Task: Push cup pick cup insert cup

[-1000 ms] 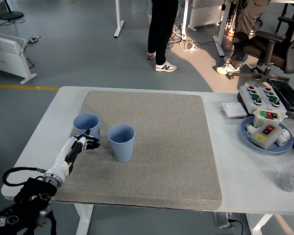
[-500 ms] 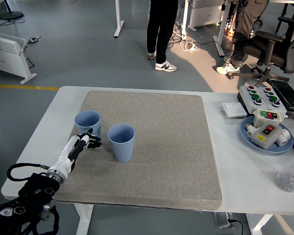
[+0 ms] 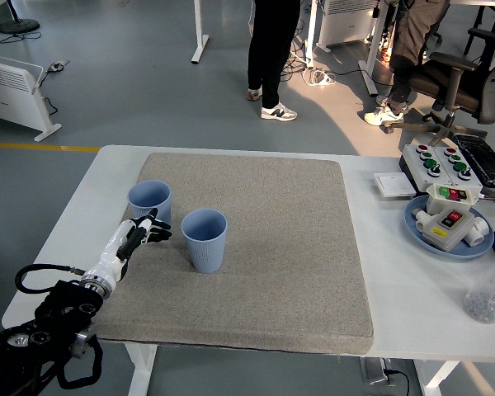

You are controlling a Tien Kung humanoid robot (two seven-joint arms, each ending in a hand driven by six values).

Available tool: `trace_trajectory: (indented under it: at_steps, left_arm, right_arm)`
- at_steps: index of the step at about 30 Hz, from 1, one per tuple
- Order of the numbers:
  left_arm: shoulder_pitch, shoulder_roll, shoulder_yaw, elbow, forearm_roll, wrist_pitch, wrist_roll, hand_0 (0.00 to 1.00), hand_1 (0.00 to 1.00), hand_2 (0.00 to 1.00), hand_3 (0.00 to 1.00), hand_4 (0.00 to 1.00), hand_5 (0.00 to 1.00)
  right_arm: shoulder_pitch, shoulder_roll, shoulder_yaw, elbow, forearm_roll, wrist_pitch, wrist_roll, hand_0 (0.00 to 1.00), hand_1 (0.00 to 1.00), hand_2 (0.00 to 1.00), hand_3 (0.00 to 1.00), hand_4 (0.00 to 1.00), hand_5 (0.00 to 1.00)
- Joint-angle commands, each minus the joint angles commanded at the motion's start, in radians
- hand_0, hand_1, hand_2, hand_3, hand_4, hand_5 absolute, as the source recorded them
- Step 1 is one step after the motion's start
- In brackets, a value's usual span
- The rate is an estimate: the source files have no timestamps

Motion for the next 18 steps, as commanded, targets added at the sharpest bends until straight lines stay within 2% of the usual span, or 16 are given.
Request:
trace_trajectory:
  at_steps: [8,14,18]
  left_arm:
    - [-0.043,-0.013,0.064,0.05,-0.061,-0.005,-0.007,0.693,0.573,0.5,0.46,0.574,0.998]
    - [-0.083,-0.026,0.156,0.101,-0.131,-0.002,-0.02,0.7,0.589,0.509,0.474,0.572,0.998]
    - [-0.1,-0.028,0.188,0.126,-0.167,-0.002,-0.024,0.701,0.589,0.51,0.475,0.572,0.998]
  right_arm:
    - [0.003,0.0,-0.006,0.0,0.001,0.002,0.0,0.528,0.546,0.505,0.571,0.145,0.998]
    - [0.006,0.0,-0.012,0.0,0.0,0.003,0.0,0.528,0.546,0.505,0.57,0.145,0.998]
    - [0.007,0.0,-0.019,0.0,0.002,0.003,0.0,0.528,0.546,0.505,0.57,0.144,0.998]
